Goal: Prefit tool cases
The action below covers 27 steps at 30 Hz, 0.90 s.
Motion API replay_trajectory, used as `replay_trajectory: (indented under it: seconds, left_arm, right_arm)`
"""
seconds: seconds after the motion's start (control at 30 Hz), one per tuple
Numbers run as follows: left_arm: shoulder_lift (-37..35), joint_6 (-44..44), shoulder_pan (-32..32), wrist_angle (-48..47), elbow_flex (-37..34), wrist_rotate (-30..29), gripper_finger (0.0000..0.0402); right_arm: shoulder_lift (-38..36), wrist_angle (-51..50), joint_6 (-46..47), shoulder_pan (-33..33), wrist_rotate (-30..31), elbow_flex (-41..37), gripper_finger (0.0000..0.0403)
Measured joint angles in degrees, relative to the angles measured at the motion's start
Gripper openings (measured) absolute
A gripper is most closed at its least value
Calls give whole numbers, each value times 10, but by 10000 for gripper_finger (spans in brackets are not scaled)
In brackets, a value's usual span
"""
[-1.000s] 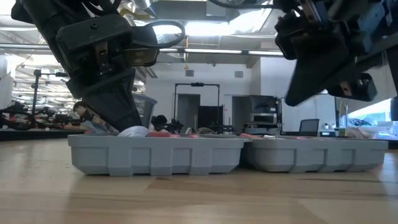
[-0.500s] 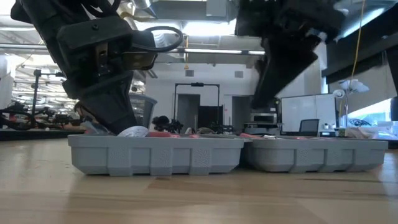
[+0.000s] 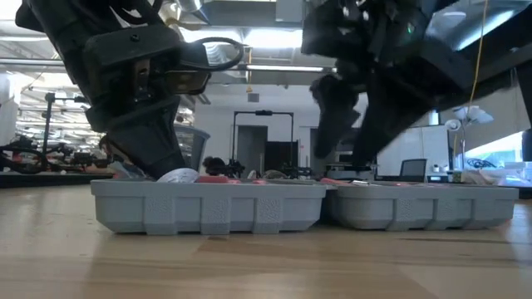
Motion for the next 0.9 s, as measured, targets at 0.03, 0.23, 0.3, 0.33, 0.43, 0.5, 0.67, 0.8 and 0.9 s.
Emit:
replay_trajectory:
  seconds: [0.03, 0.23, 0.3, 0.33, 0.43, 0.5, 0.67, 0.8, 0.9]
  left_arm:
    - [0, -4, 1, 0, 0, -1, 0]
    - [0, -25, 2, -1, 0, -2, 0]
    - [0, -25, 2, -2, 0, -2, 0]
    - [0, -25, 2, -2, 0, -2, 0]
    - [0, -25, 3, -4, 0, -2, 0]
    - [0, -25, 3, -4, 0, -4, 0]
    - [0, -25, 3, -4, 0, -8, 0]
    - [0, -25, 3, -10, 0, -8, 0]
    - [0, -24, 3, -11, 0, -8, 0]
  right_arm:
    - [9, -1, -7, 1, 1, 0, 343]
    - [38, -1, -8, 0, 37, 1, 343]
    - [40, 4, -8, 0, 39, 1, 343]
    - [40, 6, -8, 0, 39, 0, 342]
    - [40, 13, -8, 0, 27, 0, 342]
    - [40, 12, -8, 0, 11, 0, 342]
    - [40, 7, -3, 0, -16, 0, 329]
    - [40, 6, -3, 0, -12, 0, 275]
    - [40, 6, -2, 0, -12, 0, 229]
